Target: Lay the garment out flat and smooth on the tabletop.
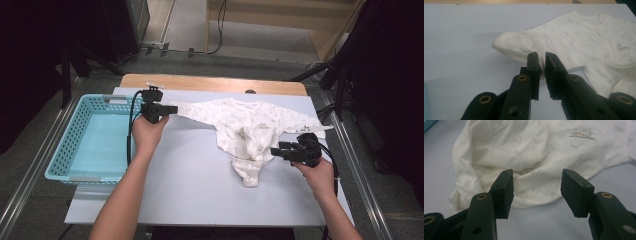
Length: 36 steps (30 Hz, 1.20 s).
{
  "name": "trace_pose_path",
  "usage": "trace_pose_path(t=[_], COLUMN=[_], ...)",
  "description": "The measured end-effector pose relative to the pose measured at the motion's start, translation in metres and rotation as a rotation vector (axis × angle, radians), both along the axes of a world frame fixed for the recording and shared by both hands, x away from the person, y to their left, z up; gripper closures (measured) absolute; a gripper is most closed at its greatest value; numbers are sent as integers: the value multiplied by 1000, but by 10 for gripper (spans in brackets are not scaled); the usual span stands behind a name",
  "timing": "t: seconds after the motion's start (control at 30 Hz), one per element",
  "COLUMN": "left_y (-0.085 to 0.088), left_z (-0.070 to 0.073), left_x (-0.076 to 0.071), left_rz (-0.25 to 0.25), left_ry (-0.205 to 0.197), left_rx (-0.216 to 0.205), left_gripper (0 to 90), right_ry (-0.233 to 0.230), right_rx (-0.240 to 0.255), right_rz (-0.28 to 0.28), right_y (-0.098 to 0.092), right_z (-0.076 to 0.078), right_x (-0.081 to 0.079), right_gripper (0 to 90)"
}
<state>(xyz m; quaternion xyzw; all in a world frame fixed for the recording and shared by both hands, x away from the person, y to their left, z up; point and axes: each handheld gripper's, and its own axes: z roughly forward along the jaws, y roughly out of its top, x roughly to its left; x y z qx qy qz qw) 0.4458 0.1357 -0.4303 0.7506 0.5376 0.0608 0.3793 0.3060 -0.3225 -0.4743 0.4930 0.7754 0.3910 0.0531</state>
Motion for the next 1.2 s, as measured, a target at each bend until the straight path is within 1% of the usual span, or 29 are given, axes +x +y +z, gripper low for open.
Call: trace_pose_path(t=[0.07,0.17,0.27,0.3,0.43,0.5,0.53,0.67,0.9,1.03,1.2], left_y=[-1,-2,-4,-4,-8,-10,-11,-17,-31,-37,-43], left_z=[-1,-1,-2,-1,0,0,1,2,1,0,-2], left_x=[0,0,-1,-1,-5,-6,-7,-10,-17,-21,-28], left_rz=[-5,-23,-36,-47,-70,-85,-92,-127,-205,-228,-265], left_ry=[0,9,15,21,10,16,16,17,19,25,28], left_rx=[1,-7,-29,-37,-72,-82,-88,-104,-94,-115,-110], left_gripper=[714,643,607,591,547,526,500,452,433,433,425], right_ry=[1,1,0,0,-6,-13,-9,-9,-2,-1,-3], right_rx=[1,3,0,-1,-15,-24,-29,-33,-24,-24,-21], right_rz=[1,-2,-3,-1,4,9,10,18,14,17,23], right_y=[0,-1,-1,-1,1,3,3,4,2,3,3], right_z=[0,0,1,1,3,3,3,2,3,3,6], right_x=[0,0,0,0,-1,-1,-1,0,0,-1,-3], right_gripper=[423,424,423,423,423,423,423,422,416,412,409])
